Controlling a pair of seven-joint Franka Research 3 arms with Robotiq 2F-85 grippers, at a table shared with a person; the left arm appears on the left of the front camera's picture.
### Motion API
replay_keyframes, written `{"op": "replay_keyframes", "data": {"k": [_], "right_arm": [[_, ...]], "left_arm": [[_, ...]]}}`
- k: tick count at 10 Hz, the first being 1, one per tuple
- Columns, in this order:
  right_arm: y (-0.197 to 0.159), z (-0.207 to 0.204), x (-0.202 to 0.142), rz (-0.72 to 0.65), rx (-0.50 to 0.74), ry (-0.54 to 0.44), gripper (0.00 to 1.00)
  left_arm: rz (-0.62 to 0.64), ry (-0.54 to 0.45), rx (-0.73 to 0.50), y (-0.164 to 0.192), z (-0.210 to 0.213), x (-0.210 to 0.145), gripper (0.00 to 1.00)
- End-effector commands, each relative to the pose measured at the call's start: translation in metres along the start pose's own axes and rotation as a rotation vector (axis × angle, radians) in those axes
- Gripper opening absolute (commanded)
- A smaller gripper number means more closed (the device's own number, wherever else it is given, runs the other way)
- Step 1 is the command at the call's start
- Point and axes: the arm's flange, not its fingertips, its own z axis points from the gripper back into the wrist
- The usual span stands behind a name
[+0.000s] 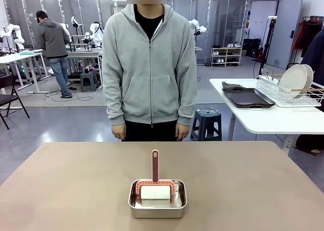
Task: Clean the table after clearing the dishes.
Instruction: Place the Lint Roller back on top of the Airtight Container.
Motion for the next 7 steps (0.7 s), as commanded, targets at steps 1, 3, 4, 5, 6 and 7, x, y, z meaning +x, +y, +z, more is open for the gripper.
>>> {"op": "replay_keyframes", "data": {"k": [1,3,4,5,6,7], "right_arm": [[0.0034,-0.0003,-0.0016,0.017,0.005,0.002,1.00],[0.0034,-0.0003,-0.0016,0.017,0.005,0.002,1.00],[0.0034,-0.0003,-0.0016,0.017,0.005,0.002,1.00],[0.0034,-0.0003,-0.0016,0.017,0.005,0.002,1.00],[0.0034,-0.0003,-0.0016,0.017,0.005,0.002,1.00],[0.0034,-0.0003,-0.0016,0.017,0.005,0.002,1.00]], "left_arm": [[0.002,0.006,0.003,-0.0033,0.0004,-0.0027,1.00],[0.002,0.006,0.003,-0.0033,0.0004,-0.0027,1.00],[0.002,0.006,0.003,-0.0033,0.0004,-0.0027,1.00],[0.002,0.006,0.003,-0.0033,0.0004,-0.0027,1.00],[0.002,0.006,0.003,-0.0033,0.0004,-0.0027,1.00],[0.002,0.006,0.003,-0.0033,0.0004,-0.0027,1.00]]}}
